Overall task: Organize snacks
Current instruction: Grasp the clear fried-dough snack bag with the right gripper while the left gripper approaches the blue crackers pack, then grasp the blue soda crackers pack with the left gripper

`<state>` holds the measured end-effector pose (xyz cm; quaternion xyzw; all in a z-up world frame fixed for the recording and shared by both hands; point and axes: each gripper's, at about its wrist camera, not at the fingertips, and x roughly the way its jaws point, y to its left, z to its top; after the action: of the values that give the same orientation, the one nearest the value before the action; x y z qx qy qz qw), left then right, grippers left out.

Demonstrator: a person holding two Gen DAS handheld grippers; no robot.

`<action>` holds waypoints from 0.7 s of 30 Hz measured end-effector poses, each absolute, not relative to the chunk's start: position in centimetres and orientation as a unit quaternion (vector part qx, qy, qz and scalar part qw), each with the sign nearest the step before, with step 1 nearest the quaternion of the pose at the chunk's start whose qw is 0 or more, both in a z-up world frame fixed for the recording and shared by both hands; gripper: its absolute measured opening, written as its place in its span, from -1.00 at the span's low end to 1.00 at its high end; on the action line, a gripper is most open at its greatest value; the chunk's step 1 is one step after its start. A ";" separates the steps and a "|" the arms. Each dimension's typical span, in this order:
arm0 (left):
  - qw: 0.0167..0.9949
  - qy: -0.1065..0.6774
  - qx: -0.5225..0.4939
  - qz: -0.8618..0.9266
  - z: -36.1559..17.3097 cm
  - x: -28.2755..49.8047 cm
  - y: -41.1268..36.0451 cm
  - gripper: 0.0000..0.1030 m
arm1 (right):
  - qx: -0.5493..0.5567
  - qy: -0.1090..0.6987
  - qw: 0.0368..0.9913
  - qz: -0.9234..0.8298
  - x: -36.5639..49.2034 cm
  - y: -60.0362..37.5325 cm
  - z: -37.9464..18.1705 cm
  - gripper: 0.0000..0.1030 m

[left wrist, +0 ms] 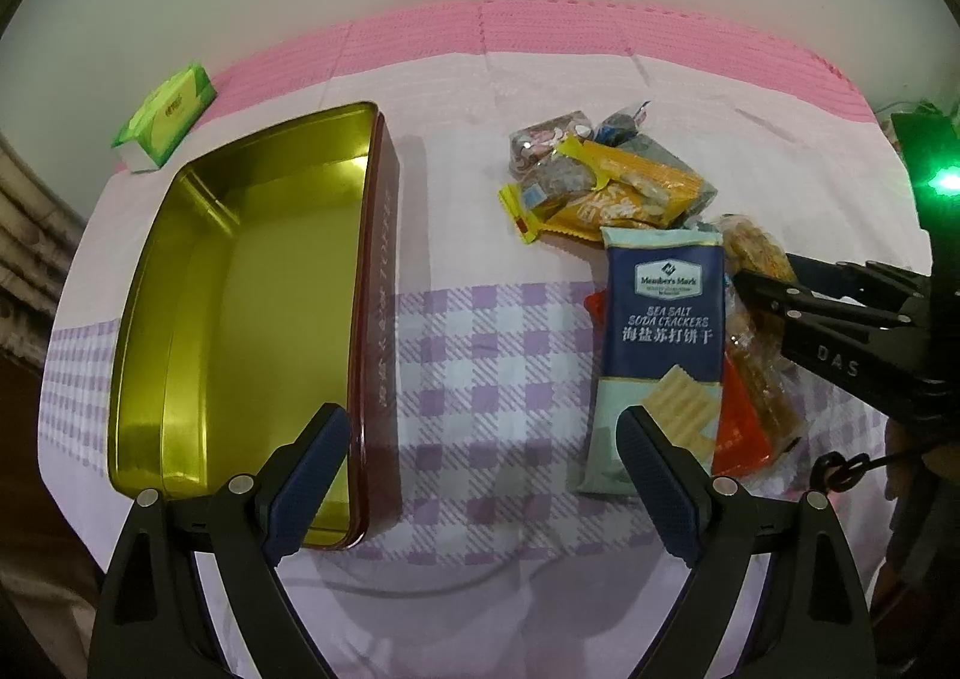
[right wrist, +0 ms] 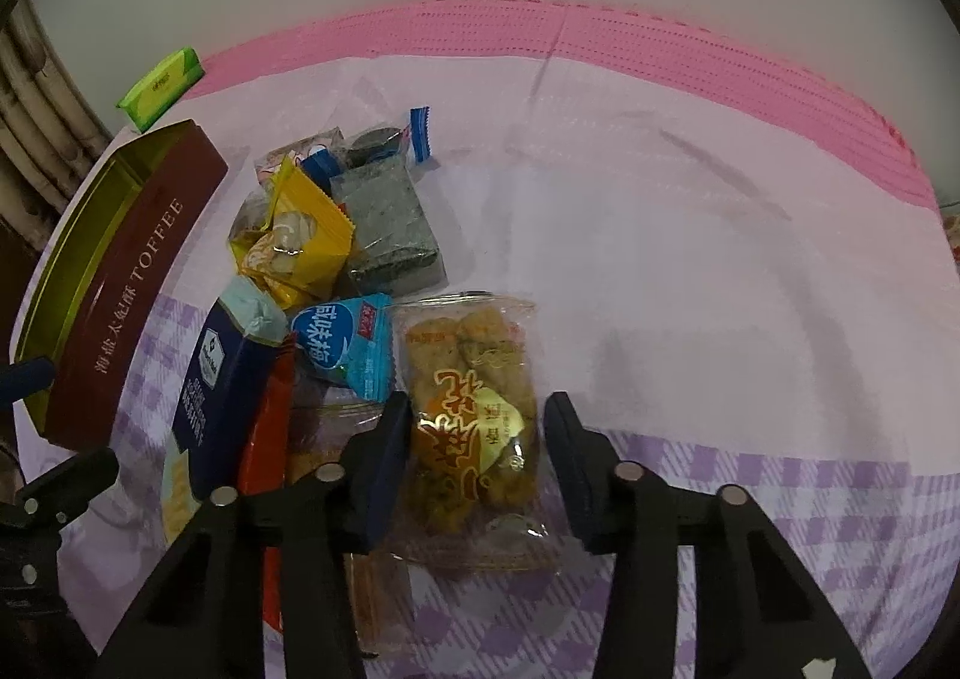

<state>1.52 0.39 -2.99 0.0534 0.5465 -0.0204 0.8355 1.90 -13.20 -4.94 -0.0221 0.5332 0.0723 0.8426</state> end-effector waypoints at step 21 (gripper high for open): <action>0.829 0.548 0.053 -0.101 -3.7 4.0 -3.3 0.75 | 0.025 0.532 0.846 -0.001 -0.3 -19.0 -4.8 -0.27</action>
<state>4.01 -3.33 -3.74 0.0527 0.5481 -0.1013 0.8286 -0.34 -19.03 -4.84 0.0252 0.5323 -0.0006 0.8462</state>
